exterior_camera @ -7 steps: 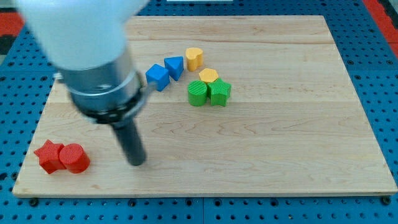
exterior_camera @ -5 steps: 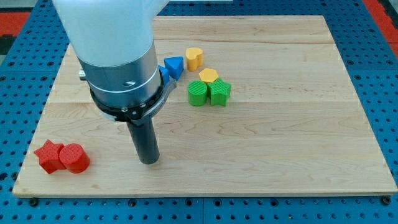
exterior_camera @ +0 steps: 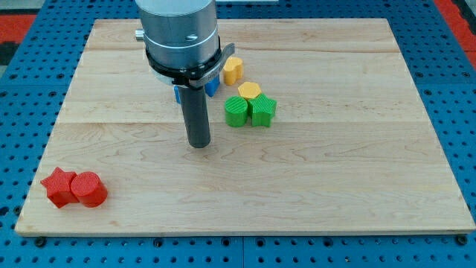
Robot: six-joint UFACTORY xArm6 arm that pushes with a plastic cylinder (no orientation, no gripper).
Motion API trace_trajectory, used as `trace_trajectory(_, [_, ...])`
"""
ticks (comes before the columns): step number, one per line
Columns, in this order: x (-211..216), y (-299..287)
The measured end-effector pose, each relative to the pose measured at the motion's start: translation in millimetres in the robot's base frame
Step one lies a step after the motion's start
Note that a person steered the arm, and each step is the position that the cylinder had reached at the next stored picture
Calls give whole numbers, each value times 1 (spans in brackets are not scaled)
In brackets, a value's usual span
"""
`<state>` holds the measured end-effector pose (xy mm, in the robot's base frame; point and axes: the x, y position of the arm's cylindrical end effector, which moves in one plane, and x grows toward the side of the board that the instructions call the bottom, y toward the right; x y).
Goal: Separate both the green blocks from the yellow hexagon
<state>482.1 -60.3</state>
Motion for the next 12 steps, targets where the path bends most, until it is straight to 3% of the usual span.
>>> trace_trajectory(2, [-8,18])
trace_trajectory(4, [-59,-18])
trace_trajectory(5, [-63,20])
trace_trajectory(6, [-41,66])
trace_trajectory(8, [-6,75])
trace_trajectory(10, [-29,144])
trace_trajectory(12, [-45,154])
